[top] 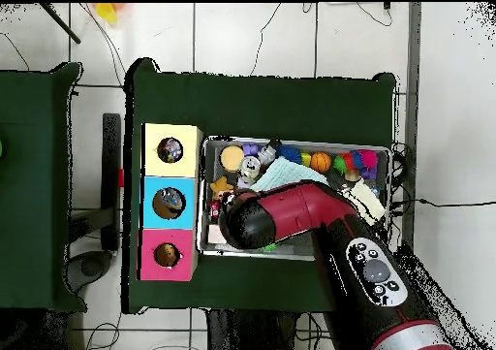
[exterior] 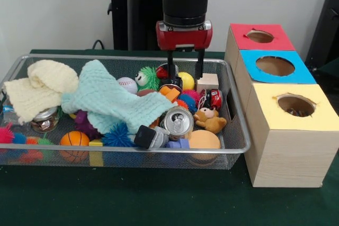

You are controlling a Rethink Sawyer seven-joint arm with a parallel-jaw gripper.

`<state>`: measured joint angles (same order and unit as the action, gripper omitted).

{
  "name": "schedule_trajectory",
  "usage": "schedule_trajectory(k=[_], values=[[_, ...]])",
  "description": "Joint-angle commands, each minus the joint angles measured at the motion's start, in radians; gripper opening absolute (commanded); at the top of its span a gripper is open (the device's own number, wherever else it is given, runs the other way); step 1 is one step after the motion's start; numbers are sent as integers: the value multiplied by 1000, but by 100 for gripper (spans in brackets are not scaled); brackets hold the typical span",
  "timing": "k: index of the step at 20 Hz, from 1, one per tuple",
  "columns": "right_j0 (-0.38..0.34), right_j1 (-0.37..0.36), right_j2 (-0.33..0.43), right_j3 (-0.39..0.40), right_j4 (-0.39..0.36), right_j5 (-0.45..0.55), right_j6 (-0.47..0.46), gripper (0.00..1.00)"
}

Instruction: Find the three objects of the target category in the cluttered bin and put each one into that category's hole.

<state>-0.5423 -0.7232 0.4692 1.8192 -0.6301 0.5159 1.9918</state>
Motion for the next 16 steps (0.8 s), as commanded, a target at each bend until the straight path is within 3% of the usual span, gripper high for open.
schedule_trajectory(k=[1,5,12,16], values=[[65,22,-72,-79,-35,-40,84,100],[98,29,-89,-81,-9,-36,103,100],[82,93,-76,-71,29,-60,83,100],[73,137,-76,-107,30,-57,63,100]])
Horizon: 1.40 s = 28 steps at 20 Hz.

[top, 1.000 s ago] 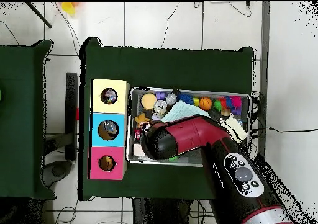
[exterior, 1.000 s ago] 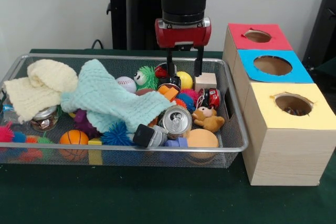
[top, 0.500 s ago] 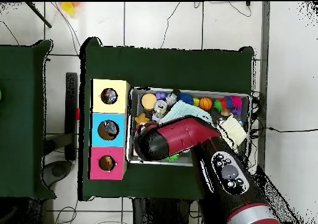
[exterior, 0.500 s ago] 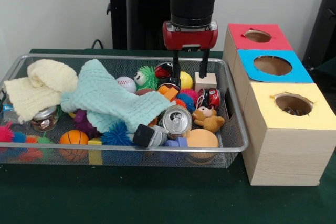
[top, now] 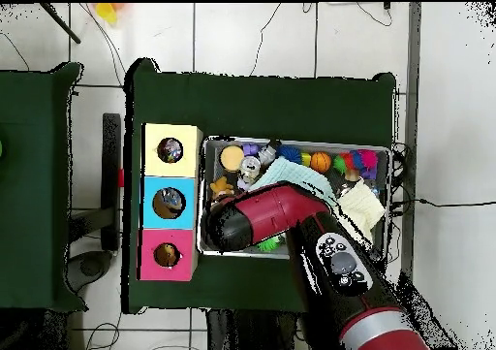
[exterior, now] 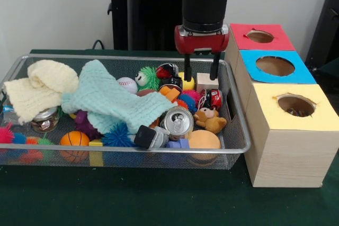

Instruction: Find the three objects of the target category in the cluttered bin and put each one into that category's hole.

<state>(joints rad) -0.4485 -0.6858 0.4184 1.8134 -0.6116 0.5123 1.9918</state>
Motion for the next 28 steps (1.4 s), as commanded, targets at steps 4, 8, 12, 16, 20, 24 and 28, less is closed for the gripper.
schedule_trajectory(k=[4,8,12,16,20,24,28], values=[[-2,119,-41,-130,-5,-63,67,100],[23,122,-60,-133,-6,-79,98,100],[36,128,-65,-148,0,-76,98,100],[40,124,-71,-148,7,-79,94,100],[47,128,-76,-160,11,-74,88,100],[49,144,-75,-174,16,-76,81,100],[59,171,-75,-191,11,-95,82,100]])
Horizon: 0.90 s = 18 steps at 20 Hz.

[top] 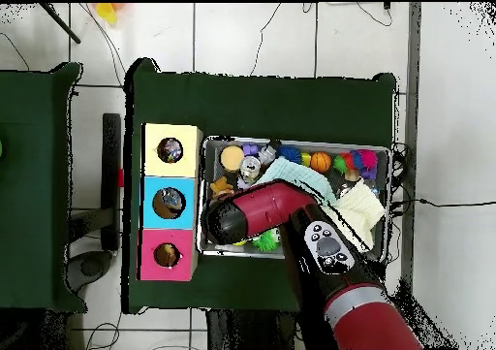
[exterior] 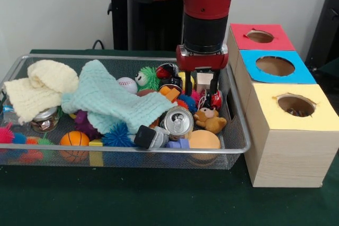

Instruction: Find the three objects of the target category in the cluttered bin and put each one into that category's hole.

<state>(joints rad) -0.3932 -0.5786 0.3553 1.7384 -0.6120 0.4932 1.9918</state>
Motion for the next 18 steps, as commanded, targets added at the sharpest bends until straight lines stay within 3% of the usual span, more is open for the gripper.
schedule_trajectory(k=[1,18], values=[[8,72,-13,-126,11,-76,83,100],[40,79,-31,-143,28,-81,94,100]])
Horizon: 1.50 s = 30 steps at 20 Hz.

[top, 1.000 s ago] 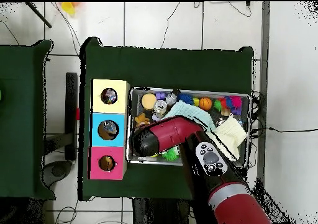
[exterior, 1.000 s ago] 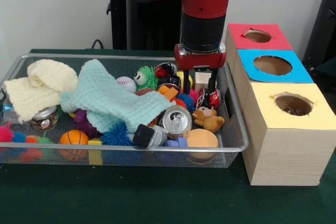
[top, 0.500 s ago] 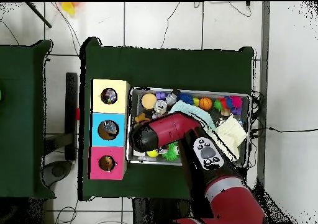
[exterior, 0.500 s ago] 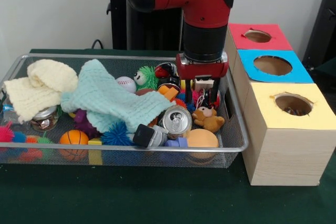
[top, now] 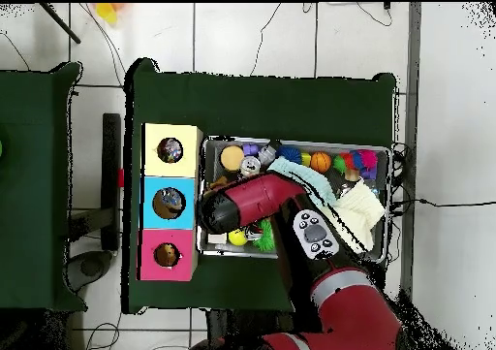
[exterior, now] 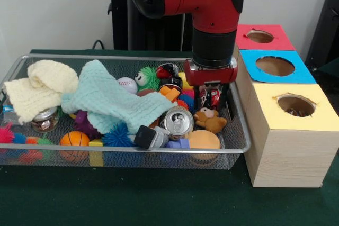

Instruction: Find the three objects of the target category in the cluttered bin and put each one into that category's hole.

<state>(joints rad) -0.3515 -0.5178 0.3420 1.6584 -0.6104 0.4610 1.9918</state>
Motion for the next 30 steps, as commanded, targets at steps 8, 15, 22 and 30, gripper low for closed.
schedule_trajectory(k=[8,15,22,30], values=[[-18,50,-1,-78,21,-72,73,100],[-32,90,14,-110,15,-73,43,100],[-29,87,13,-115,14,-65,35,100],[4,106,-19,-153,-26,-75,34,100]])
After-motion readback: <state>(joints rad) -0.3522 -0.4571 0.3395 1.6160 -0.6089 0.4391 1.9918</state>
